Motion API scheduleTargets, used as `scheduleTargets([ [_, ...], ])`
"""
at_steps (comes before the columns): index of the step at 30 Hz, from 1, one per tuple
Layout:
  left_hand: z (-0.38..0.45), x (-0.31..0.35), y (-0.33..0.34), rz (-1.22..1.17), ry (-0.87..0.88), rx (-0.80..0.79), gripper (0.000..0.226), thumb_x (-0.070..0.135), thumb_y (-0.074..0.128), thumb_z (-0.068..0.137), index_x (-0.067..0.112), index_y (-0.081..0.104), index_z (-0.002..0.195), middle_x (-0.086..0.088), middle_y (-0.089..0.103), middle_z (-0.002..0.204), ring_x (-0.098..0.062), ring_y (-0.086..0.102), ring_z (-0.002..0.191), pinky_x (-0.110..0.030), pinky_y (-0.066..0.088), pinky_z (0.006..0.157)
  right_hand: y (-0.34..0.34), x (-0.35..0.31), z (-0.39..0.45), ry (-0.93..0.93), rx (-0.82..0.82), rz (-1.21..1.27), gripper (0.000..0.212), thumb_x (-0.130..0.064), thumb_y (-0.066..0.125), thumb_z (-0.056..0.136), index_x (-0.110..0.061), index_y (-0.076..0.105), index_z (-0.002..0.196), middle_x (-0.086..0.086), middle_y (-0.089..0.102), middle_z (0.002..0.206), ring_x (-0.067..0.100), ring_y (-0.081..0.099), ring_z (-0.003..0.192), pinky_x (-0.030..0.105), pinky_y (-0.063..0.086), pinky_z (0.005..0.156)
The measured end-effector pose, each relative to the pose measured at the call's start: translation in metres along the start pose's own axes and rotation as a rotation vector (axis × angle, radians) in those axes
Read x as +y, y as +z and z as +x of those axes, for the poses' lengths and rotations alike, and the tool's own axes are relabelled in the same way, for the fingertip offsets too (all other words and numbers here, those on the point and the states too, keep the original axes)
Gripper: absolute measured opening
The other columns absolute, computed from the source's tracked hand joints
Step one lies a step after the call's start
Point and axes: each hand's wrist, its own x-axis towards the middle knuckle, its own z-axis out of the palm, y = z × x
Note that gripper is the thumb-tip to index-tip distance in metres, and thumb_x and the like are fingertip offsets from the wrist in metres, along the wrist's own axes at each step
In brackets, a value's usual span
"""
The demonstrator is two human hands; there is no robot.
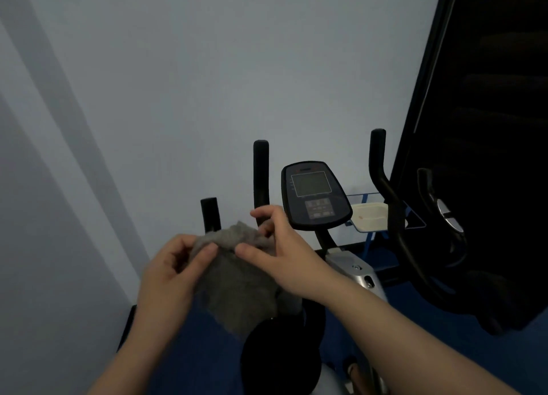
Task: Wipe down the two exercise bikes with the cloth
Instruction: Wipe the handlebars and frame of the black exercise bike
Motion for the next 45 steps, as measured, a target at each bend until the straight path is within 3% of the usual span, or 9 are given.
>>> scheduleTargets([
  [6,-0.013,0.015,-0.038,0.08,-0.011,-0.066,0.016,0.036,0.064,0.075,0.024,0.07,0.083,-0.001,0.07,0.078,-0.007,0.065,0.07,-0.017,0.05,0.058,0.031,-0.01,-0.009,-0.091,0.066,0.072,0.02,-0.033,0.066,0.091,-0.022,0.051,0.098,0.003,0.062,0.09,0.002,0.057,0.073,0.018,0.047,0.061],
  [11,-0.028,0.018,-0.07,-0.052,-0.159,-0.234,0.023,0.032,0.064,0.076,0.028,0.076,0.096,-0.003,0.076,0.096,-0.016,0.071,0.09,-0.017,0.055,0.07,0.062,-0.017,-0.01,-0.098,0.053,0.048,0.015,-0.028,0.059,0.097,-0.029,0.058,0.081,-0.015,0.06,0.074,0.0,0.055,0.071,0.02,0.043,0.067],
  [18,-0.051,0.021,-0.121,-0.216,-0.242,-0.32,0.03,0.024,0.06,0.086,0.014,0.073,0.111,-0.013,0.073,0.109,-0.029,0.068,0.105,-0.034,0.057,0.088,0.147,-0.021,-0.031,0.029,0.143,0.138,0.023,-0.032,0.054,0.098,-0.029,0.07,0.115,-0.013,0.071,0.11,0.0,0.063,0.106,0.025,0.049,0.095],
  [22,-0.069,0.017,-0.164,-0.173,-0.251,-0.387,0.029,0.026,0.058,0.088,0.015,0.072,0.112,-0.012,0.073,0.109,-0.029,0.068,0.105,-0.035,0.055,0.091,0.22,-0.01,-0.082,0.096,0.295,0.31,0.038,-0.046,0.052,0.093,-0.037,0.056,0.129,-0.025,0.06,0.127,-0.011,0.051,0.118,0.006,0.04,0.094],
  [26,-0.1,0.004,-0.202,-0.165,-0.292,-0.45,0.026,0.026,0.059,0.089,0.016,0.074,0.108,-0.011,0.074,0.105,-0.026,0.07,0.101,-0.027,0.056,0.08,0.296,0.001,-0.129,0.166,0.218,0.498,0.042,-0.04,0.059,0.089,-0.029,0.054,0.129,-0.019,0.062,0.125,-0.001,0.054,0.121,0.011,0.044,0.093],
  [32,-0.146,-0.02,-0.238,-0.072,-0.305,-0.499,0.032,0.028,0.059,0.088,0.01,0.069,0.113,-0.012,0.073,0.1,-0.027,0.069,0.097,-0.031,0.056,0.08,0.352,0.006,-0.17,0.254,0.171,0.696,0.043,-0.022,0.068,0.085,-0.004,0.044,0.117,0.007,0.07,0.116,0.022,0.065,0.112,0.029,0.053,0.088],
  [38,-0.169,-0.027,-0.253,-0.048,-0.263,-0.467,0.032,0.034,0.06,0.086,0.017,0.07,0.111,-0.002,0.074,0.098,-0.015,0.07,0.092,-0.02,0.054,0.073,0.361,0.009,-0.202,0.291,0.118,0.452,0.029,-0.031,0.074,0.086,-0.015,0.061,0.107,0.0,0.071,0.104,0.017,0.068,0.099,0.027,0.054,0.08],
  [42,-0.182,-0.044,-0.268,0.129,-0.212,-0.29,0.015,0.027,0.061,0.092,0.027,0.071,0.103,0.009,0.074,0.094,-0.004,0.068,0.086,-0.014,0.053,0.07,0.34,0.008,-0.216,0.314,0.148,0.264,0.01,-0.026,0.07,0.089,-0.018,0.068,0.095,0.002,0.071,0.092,0.018,0.068,0.087,0.034,0.057,0.076],
  [45,-0.191,-0.067,-0.291,0.263,-0.255,-0.195,0.013,0.018,0.06,0.095,0.025,0.07,0.094,0.004,0.072,0.086,-0.013,0.067,0.084,-0.015,0.049,0.065,0.315,0.002,-0.223,0.299,0.112,0.115,0.004,-0.02,0.07,0.089,-0.019,0.071,0.094,-0.003,0.071,0.089,0.012,0.067,0.086,0.035,0.055,0.08],
])
